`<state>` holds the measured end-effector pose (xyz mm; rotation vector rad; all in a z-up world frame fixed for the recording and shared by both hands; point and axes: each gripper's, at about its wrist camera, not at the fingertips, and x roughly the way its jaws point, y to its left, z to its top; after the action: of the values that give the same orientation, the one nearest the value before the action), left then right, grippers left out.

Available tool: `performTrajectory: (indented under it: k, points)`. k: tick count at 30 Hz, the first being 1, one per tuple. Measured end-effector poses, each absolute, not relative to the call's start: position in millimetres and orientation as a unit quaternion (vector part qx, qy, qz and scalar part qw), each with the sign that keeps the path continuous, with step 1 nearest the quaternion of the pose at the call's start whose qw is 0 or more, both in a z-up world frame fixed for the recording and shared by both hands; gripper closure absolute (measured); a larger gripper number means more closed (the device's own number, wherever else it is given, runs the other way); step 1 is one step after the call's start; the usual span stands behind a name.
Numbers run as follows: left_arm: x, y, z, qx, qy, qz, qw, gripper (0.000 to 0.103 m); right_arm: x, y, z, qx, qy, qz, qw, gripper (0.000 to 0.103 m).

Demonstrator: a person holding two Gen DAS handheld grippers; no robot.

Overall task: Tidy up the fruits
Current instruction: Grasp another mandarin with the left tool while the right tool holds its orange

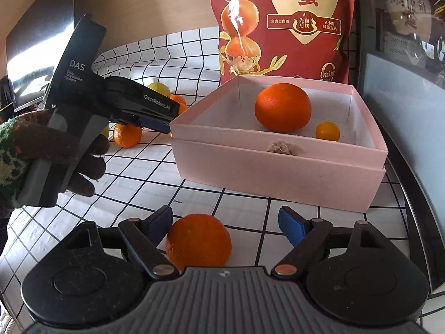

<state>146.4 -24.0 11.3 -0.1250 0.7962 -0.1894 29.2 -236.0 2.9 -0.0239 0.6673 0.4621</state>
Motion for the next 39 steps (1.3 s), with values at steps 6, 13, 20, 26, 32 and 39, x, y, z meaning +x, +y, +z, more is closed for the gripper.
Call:
performTrajectory:
  k: [6,13,20,26,32,39]
  points:
    - [122.3,-12.2,11.0,-0.079,0.367,-0.099,0.921,0.072,29.6,-236.7,3.3,-0.011,0.324,0.224,0.919,0.019]
    - [52.9,12.2,18.9,-0.105,0.337,-0.102,0.93,0.072,29.1,-237.8,3.2,-0.009,0.323,0.224,0.919,0.018]
    - [-18.5,-5.0,15.6,-0.07,0.327,-0.143,0.931,0.072,29.5,-237.0,2.0,-0.008,0.325,0.226,0.918,0.018]
    - [-24.5,-6.3,5.1,-0.075,0.329,-0.157,0.928,0.072,36.1,-233.0,-1.5,-0.015,0.349,0.232,0.908,0.016]
    - [-18.9,-12.3,-0.5,-0.075,0.325,-0.164,0.928,0.071,38.0,-222.0,-3.4,-0.047,0.359,0.238,0.901,0.006]
    - [-17.1,-12.9,-1.2,-0.074,0.323,-0.164,0.929,0.071,38.5,-210.5,-4.5,-0.079,0.376,0.23,0.894,0.0]
